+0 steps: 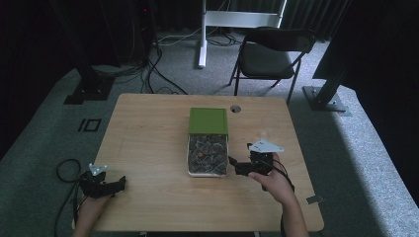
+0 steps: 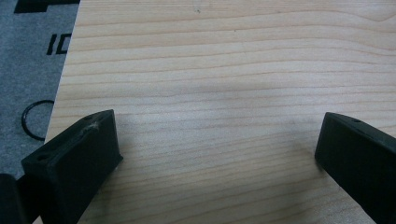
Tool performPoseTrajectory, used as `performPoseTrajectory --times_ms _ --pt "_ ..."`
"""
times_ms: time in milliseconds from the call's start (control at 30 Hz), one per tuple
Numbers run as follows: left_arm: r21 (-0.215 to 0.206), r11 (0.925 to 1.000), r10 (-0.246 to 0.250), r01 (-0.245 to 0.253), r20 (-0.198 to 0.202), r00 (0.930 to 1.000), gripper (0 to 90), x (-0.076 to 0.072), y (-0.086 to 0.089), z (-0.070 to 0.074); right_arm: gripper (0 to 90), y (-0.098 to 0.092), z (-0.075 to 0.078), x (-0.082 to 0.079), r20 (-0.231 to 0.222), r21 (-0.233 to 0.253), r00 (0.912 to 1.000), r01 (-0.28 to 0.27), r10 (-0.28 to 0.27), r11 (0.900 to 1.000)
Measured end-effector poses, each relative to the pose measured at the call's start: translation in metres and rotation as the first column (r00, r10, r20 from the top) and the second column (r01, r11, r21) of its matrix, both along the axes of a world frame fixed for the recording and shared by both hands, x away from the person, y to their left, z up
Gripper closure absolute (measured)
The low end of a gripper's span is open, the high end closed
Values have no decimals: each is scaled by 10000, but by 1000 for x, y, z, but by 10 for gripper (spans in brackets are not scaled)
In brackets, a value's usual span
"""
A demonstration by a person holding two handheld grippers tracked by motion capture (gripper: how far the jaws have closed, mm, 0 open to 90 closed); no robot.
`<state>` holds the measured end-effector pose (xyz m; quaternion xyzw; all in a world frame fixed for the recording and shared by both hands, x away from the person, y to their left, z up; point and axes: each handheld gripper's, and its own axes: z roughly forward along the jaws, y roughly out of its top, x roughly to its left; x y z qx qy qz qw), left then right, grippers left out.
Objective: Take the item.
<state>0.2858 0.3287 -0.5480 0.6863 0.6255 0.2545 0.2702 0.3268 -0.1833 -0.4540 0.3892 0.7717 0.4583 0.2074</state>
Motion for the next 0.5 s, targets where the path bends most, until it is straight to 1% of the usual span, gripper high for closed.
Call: performPoseTrajectory --times_ms 133,433,467,500 --pt "-2 10000 0 0 1 10000 3 0 0 0 112 4 1 1 38 14 10000 -73 73 10000" --pt "0 10000 -1 1 0 10000 3 0 0 0 113 20 6 6 127 -8 9992 -389 389 9992" --pt "0 10000 -1 1 0 10000 3 0 0 0 148 24 7 7 109 32 9988 -472 471 9989" --pt "0 10000 -1 1 0 10000 3 0 0 0 148 24 7 7 109 32 9988 -472 471 9989"
